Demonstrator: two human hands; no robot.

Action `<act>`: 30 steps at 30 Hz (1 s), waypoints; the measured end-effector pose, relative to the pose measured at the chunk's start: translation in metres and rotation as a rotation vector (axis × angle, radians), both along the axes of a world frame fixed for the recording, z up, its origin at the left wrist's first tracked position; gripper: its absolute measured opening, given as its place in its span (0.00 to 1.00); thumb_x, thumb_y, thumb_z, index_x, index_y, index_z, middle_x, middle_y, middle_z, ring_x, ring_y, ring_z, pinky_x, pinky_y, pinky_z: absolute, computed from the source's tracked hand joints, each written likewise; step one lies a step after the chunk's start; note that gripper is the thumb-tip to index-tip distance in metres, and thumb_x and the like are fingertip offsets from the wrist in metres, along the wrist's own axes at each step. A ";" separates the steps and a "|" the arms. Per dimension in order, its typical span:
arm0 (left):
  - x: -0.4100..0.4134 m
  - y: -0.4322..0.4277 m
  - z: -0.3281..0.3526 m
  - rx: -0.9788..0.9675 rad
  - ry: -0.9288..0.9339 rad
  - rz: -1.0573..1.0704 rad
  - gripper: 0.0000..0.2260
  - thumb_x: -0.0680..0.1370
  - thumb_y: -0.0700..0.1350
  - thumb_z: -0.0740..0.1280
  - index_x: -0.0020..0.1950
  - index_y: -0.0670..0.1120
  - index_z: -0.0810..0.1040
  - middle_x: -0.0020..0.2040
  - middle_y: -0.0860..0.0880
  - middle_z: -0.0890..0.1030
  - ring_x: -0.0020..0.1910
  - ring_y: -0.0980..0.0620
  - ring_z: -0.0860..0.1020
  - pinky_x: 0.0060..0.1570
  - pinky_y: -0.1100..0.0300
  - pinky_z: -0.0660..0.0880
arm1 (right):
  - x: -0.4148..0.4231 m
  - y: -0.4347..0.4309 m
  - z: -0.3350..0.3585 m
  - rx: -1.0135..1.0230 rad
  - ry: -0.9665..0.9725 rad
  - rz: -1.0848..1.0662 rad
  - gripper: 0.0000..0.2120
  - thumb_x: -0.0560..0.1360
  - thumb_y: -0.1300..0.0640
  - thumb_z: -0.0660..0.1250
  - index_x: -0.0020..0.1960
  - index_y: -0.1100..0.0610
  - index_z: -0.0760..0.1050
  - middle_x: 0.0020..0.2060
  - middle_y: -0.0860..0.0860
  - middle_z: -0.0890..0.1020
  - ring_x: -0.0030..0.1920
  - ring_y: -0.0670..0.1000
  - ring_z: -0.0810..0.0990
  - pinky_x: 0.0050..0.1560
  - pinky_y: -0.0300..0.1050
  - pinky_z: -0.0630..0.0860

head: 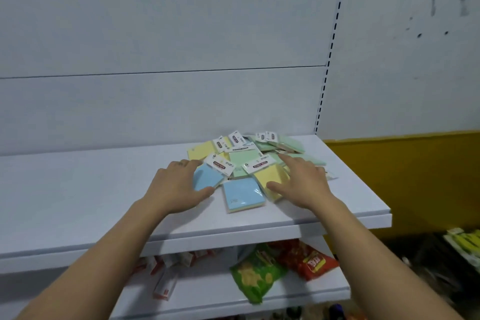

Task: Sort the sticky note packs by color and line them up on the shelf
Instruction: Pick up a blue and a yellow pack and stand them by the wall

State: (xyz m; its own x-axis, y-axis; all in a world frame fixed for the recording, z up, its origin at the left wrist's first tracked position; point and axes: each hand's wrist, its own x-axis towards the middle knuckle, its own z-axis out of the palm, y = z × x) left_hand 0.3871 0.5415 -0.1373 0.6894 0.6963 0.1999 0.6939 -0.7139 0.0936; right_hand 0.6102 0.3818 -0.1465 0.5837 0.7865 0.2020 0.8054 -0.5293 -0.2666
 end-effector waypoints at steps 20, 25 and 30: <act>0.016 0.018 -0.059 0.052 -0.246 0.045 0.31 0.73 0.66 0.60 0.73 0.55 0.63 0.68 0.51 0.70 0.66 0.49 0.65 0.61 0.50 0.61 | 0.003 0.017 -0.044 0.156 -0.147 0.009 0.36 0.68 0.28 0.56 0.70 0.46 0.64 0.65 0.46 0.73 0.63 0.52 0.65 0.58 0.52 0.61; 0.017 0.018 -0.060 0.082 -0.232 0.066 0.31 0.72 0.66 0.59 0.72 0.55 0.63 0.67 0.50 0.71 0.64 0.48 0.66 0.57 0.50 0.61 | 0.002 0.016 -0.039 0.202 -0.117 0.023 0.34 0.68 0.32 0.63 0.69 0.47 0.65 0.65 0.47 0.73 0.65 0.52 0.66 0.60 0.52 0.62; 0.016 0.019 -0.058 0.051 -0.277 0.080 0.33 0.70 0.67 0.61 0.71 0.54 0.63 0.64 0.48 0.73 0.61 0.47 0.68 0.54 0.51 0.62 | 0.002 0.017 -0.029 0.212 -0.002 0.028 0.35 0.68 0.37 0.70 0.70 0.48 0.66 0.67 0.47 0.72 0.66 0.52 0.66 0.63 0.49 0.64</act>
